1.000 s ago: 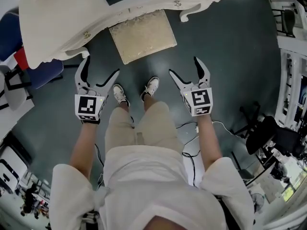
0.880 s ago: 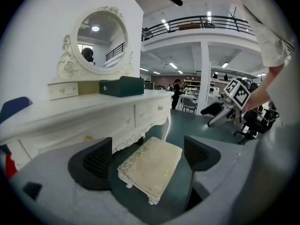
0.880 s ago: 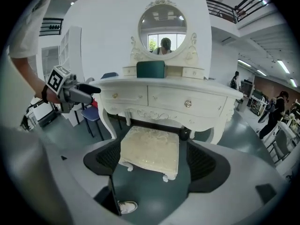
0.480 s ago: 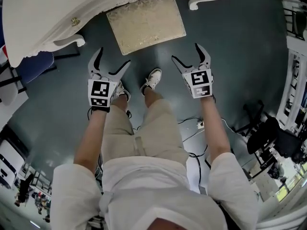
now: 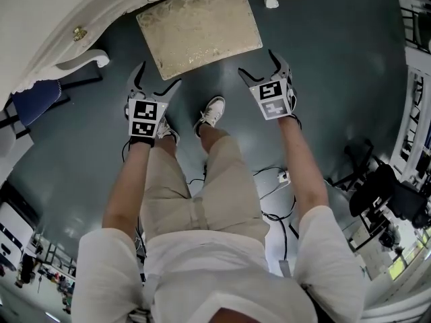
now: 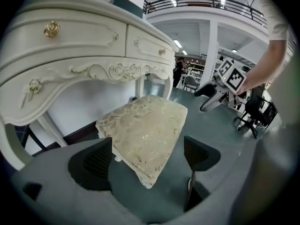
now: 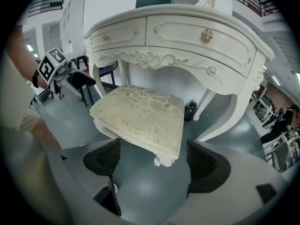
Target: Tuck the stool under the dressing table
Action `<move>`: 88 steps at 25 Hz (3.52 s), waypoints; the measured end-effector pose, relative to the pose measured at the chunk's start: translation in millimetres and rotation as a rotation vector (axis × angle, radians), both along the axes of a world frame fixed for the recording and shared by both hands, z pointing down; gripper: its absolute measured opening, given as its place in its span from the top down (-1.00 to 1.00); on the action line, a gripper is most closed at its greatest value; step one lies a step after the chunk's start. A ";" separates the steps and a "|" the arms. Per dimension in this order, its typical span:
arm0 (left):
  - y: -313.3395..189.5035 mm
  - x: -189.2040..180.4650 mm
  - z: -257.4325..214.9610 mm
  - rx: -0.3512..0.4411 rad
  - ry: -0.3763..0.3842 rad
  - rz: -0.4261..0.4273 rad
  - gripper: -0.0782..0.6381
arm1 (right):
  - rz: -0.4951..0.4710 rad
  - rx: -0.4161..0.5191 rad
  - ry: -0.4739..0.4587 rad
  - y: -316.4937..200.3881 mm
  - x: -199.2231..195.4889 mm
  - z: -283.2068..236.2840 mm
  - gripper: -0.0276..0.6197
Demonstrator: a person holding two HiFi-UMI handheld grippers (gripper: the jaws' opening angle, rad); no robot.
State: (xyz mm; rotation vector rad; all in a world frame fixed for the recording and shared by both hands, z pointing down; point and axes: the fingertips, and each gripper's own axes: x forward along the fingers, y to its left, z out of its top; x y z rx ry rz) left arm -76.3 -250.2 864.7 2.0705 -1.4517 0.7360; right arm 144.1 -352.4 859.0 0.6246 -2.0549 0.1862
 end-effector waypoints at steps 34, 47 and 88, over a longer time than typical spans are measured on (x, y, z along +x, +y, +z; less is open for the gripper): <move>5.2 0.8 95.9 -0.118 -0.030 -0.079 -0.21 | 0.036 -0.100 0.199 -43.8 -7.0 91.5 -0.26; 8.6 10.7 101.6 -0.134 -0.028 -0.107 -0.21 | 0.035 -0.132 0.269 -42.6 1.7 99.3 -0.25; -45.8 -55.4 103.5 -0.159 -0.006 -0.103 -0.22 | 0.045 -0.079 0.179 -89.7 -61.4 98.9 -0.24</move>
